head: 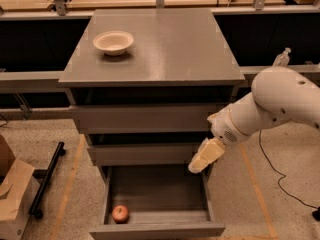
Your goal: Pick apple from bottom drawer and place on counter
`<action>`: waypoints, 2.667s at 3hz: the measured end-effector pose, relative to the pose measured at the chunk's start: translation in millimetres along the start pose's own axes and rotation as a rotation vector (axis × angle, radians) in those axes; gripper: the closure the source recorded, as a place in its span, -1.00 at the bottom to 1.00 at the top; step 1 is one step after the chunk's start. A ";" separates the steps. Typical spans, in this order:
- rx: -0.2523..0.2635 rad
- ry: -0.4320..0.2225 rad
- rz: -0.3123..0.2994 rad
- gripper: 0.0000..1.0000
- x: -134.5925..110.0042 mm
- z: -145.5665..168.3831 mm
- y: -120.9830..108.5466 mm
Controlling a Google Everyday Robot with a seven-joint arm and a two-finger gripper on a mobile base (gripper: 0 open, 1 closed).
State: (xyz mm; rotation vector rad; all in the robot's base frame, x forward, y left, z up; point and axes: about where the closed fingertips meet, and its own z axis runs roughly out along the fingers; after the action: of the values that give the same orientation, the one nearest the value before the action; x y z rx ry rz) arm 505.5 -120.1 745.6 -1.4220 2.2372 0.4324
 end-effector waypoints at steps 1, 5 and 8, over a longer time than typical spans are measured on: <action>0.035 0.019 -0.007 -1.00 12.3 56.2 1.1; -0.015 -0.008 0.046 -1.00 42.9 183.5 -13.9; -0.110 -0.066 -0.105 -1.00 45.4 337.9 -15.2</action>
Offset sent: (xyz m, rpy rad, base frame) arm 0.0492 0.0555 -0.1680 -0.0712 -0.0573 -0.0413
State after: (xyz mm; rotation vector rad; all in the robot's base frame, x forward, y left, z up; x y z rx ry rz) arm 571.8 3.5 434.5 -1.5492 2.1042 0.5662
